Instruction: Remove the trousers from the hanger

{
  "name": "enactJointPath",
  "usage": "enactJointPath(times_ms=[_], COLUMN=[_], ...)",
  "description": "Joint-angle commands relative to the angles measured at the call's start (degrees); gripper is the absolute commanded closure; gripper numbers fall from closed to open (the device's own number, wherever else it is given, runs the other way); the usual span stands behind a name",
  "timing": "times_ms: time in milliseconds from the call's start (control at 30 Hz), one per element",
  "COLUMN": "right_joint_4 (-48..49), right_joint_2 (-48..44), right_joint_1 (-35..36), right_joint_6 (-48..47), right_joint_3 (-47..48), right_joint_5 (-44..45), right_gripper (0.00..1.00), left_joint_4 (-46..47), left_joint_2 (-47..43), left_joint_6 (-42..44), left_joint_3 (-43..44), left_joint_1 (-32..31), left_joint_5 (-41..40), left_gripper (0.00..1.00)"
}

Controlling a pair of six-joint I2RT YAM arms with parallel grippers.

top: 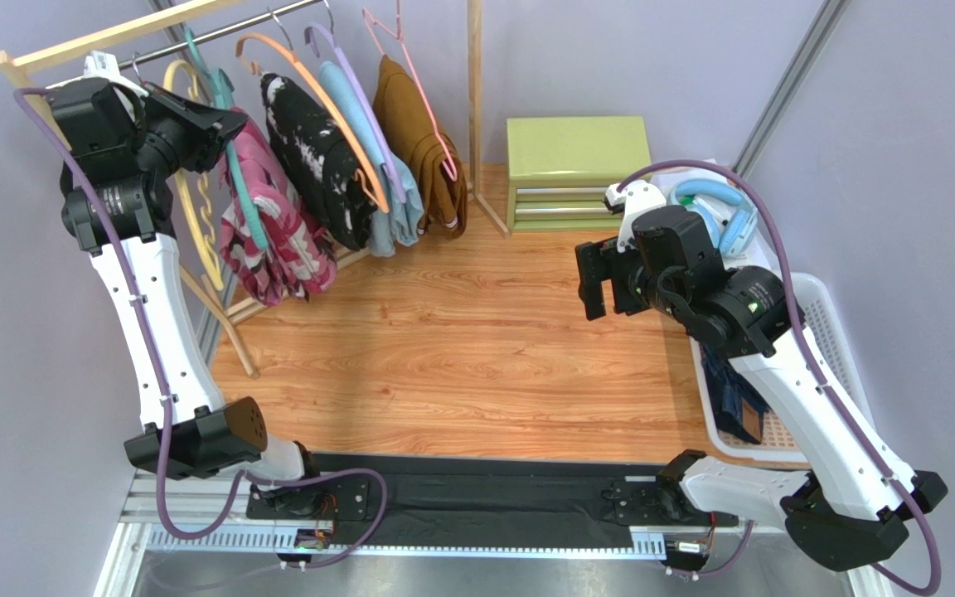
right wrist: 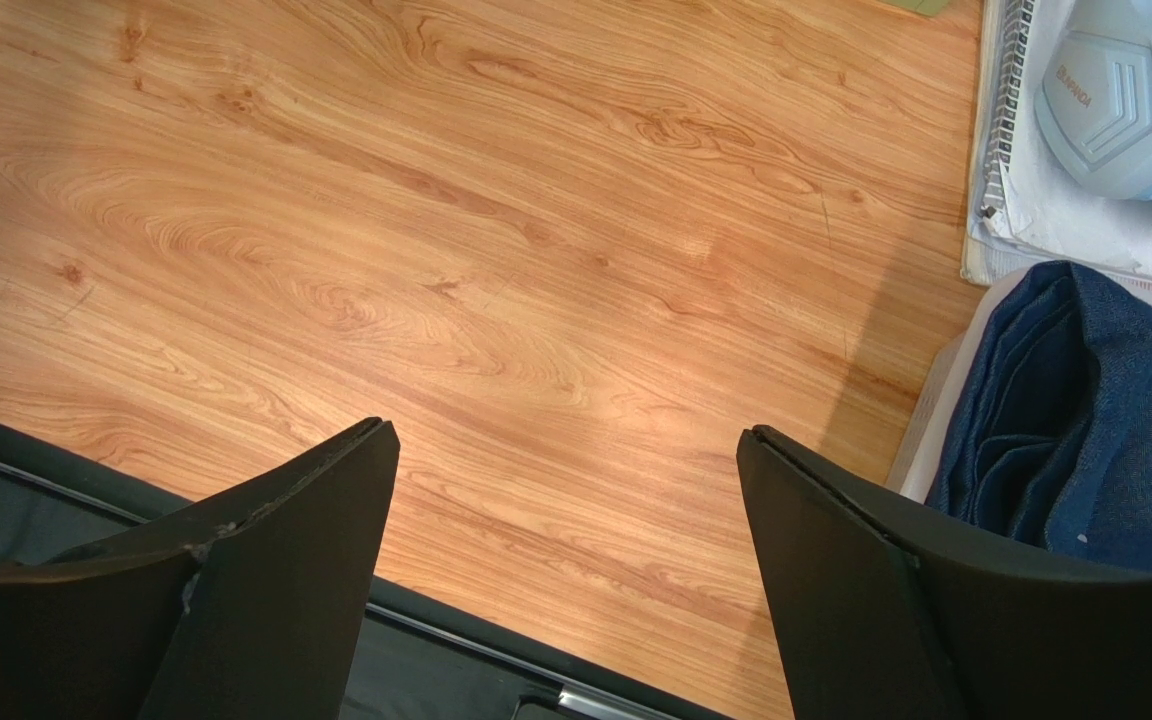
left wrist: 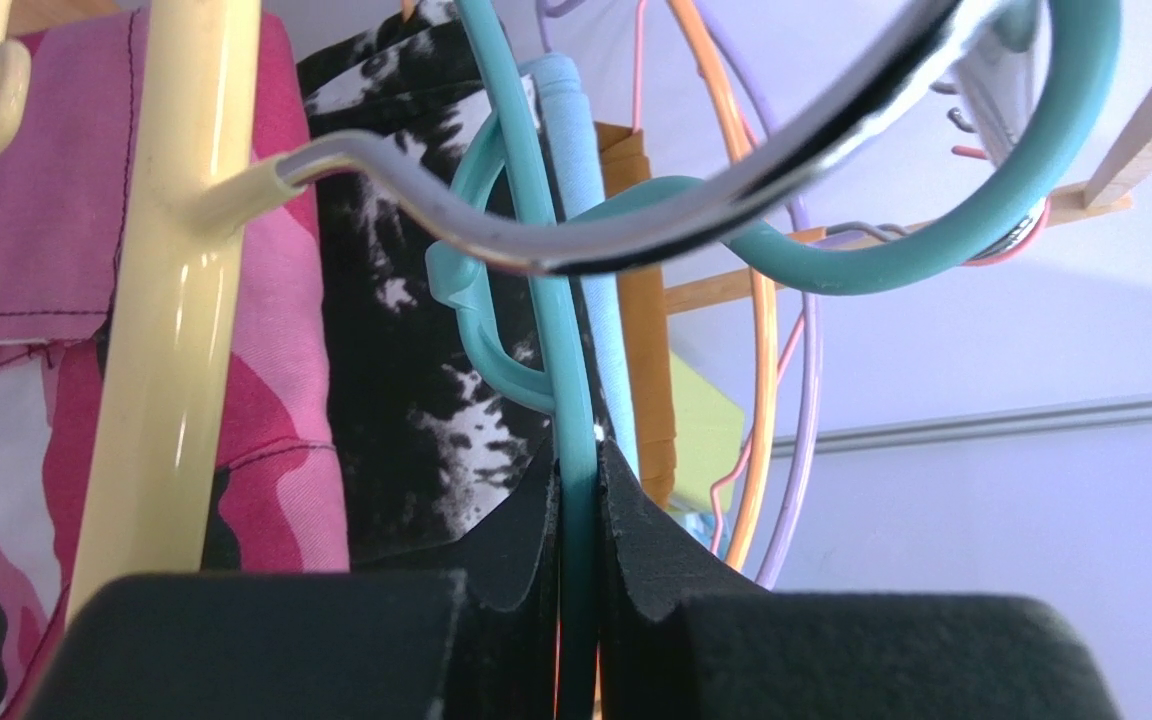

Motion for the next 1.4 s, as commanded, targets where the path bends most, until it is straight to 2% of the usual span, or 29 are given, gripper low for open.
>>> enactJointPath(times_ms=[0, 167, 400, 600, 733, 800, 900, 1033, 1167, 1367], right_joint_4=[2.7, 2.9, 2.9, 3.1, 3.4, 3.7, 4.0, 4.0, 3.9, 3.9], right_joint_2=[-0.6, -0.6, -1.1, -1.2, -1.1, -0.7, -0.3, 0.2, 0.0, 0.2], right_joint_1=[-0.4, -0.4, -0.4, -0.4, -0.4, -0.4, -0.4, -0.5, -0.5, -0.8], right_joint_6=[-0.9, -0.7, -0.8, -1.3, -1.8, -2.0, -2.5, -3.4, -4.0, -4.0], right_joint_3=[0.0, -0.2, -0.8, -1.9, -2.3, -2.6, -2.6, -1.8, -1.9, -2.1], right_joint_5=[0.6, 0.1, 0.2, 0.7, 0.7, 0.7, 0.6, 0.8, 1.2, 0.8], right_gripper=[0.11, 0.11, 0.11, 0.11, 0.11, 0.11, 0.11, 0.11, 0.11, 0.11], left_joint_4=[16.4, 22.7, 34.0, 37.3, 37.2, 41.9, 48.7, 53.4, 58.4, 60.9], left_joint_2=[-4.2, -6.2, -10.0, -11.6, -10.7, -11.5, -12.8, -10.9, -11.0, -10.8], left_joint_6=[1.1, 6.8, 13.0, 22.6, 27.6, 28.9, 27.8, 25.3, 27.0, 26.4], left_joint_3=[1.5, -1.1, -10.3, -15.1, -13.9, -16.5, -20.8, -20.6, -20.9, -20.7], left_joint_1=[-0.3, -1.7, -2.6, -2.6, -2.7, -2.6, -2.7, -2.6, -2.6, -2.7], left_joint_5=[1.9, -0.4, 0.1, 1.5, 1.2, -0.4, -4.4, -2.7, -2.4, 1.1], left_gripper=[1.00, 1.00, 1.00, 1.00, 1.00, 1.00, 1.00, 1.00, 1.00, 1.00])
